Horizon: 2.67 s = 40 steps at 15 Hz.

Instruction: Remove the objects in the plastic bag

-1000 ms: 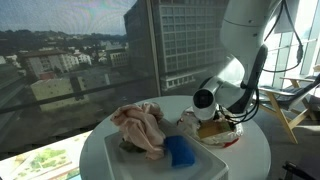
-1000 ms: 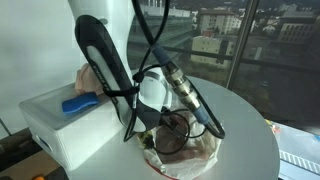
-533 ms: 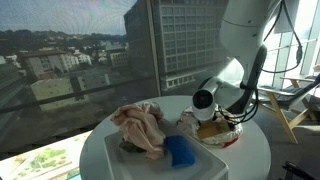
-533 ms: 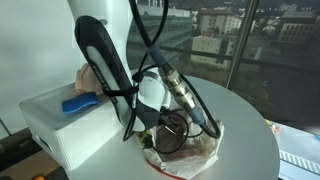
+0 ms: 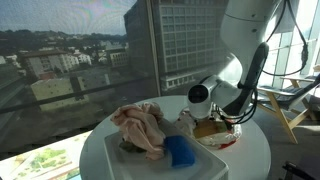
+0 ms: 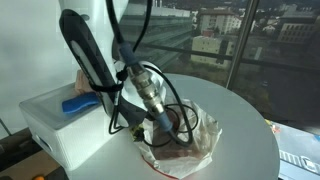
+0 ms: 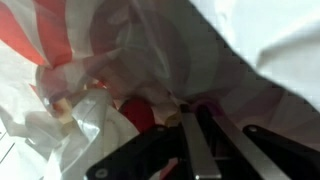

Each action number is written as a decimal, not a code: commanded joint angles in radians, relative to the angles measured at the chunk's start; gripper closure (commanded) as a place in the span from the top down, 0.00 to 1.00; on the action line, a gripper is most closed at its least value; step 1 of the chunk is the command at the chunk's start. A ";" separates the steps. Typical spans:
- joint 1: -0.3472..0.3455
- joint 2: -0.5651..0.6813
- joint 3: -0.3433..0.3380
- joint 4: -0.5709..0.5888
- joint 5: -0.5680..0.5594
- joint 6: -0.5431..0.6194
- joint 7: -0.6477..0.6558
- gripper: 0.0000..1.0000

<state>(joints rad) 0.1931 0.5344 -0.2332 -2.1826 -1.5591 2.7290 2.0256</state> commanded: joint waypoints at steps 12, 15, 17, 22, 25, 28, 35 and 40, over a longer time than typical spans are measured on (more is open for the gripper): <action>-0.046 -0.177 0.205 -0.087 0.605 -0.246 -0.668 0.11; -0.029 -0.200 0.229 -0.061 0.624 -0.374 -0.719 0.13; -0.037 -0.201 0.250 -0.052 0.655 -0.410 -0.778 0.14; -0.050 -0.164 0.224 -0.055 0.566 -0.321 -0.764 0.55; -0.063 -0.147 0.196 -0.069 0.482 -0.243 -0.713 0.80; -0.084 -0.119 0.170 -0.067 0.434 -0.144 -0.603 0.99; -0.076 -0.133 0.116 -0.078 0.367 -0.021 -0.359 1.00; -0.063 -0.122 0.125 -0.079 0.320 -0.033 -0.207 1.00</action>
<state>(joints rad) 0.1167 0.4207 -0.1068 -2.2552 -1.2297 2.6918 1.7520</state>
